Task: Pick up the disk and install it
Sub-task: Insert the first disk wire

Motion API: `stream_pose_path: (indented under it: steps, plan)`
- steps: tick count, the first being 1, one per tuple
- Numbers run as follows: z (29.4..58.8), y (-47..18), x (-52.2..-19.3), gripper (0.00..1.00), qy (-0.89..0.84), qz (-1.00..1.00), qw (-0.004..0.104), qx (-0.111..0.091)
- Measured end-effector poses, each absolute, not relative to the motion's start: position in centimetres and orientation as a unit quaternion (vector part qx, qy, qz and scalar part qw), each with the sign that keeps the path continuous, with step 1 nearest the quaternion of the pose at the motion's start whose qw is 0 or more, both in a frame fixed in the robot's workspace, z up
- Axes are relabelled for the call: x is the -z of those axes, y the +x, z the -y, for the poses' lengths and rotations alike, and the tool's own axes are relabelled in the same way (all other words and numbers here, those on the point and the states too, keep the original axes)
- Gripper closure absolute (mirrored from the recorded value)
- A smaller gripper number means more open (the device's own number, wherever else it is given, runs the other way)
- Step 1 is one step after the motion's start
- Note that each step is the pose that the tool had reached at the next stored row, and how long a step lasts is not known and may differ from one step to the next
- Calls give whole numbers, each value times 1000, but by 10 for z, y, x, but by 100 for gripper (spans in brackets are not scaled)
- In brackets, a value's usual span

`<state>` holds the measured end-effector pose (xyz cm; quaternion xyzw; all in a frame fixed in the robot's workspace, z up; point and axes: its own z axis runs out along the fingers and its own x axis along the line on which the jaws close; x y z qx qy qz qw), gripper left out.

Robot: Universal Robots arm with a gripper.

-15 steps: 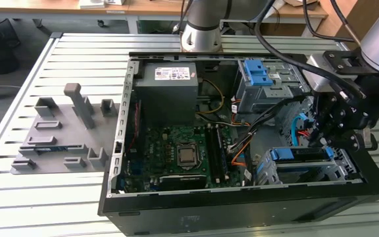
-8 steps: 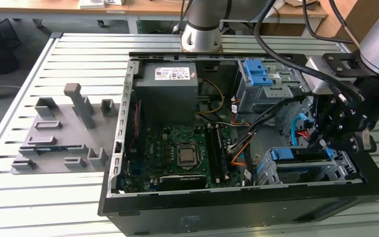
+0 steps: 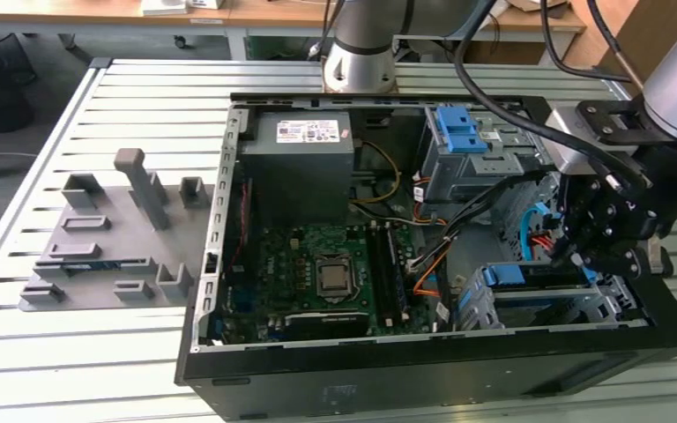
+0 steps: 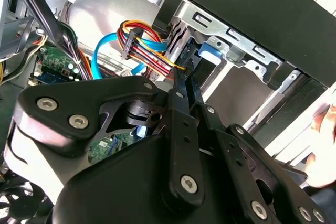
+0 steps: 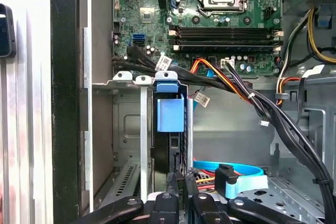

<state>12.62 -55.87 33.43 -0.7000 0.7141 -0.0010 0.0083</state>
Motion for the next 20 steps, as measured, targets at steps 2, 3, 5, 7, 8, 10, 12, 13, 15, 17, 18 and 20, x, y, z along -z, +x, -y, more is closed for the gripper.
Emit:
stream_pose_path:
  steps: [2,3,5,7,8,10,12,13,15,17,18,20]
  plan:
    - [559,126,-334,83,-700,-714,8,1]
    - [559,126,-334,83,-700,-714,8,1]
    - [559,126,-333,83,-701,-713,8,1]
    - [559,126,-333,83,-701,-713,8,1]
    - [559,126,-333,83,-701,-713,8,1]
    - [559,127,-332,83,-701,-713,8,1]
    - [559,127,-332,83,-701,-713,8,1]
    - [559,127,-331,83,-701,-713,8,1]
    - [559,127,-330,83,-701,-713,9,1]
    - [559,127,-329,83,-701,-713,9,1]
    - [559,127,-329,83,-701,-713,9,1]
    - [560,127,-328,83,-701,-713,9,0]
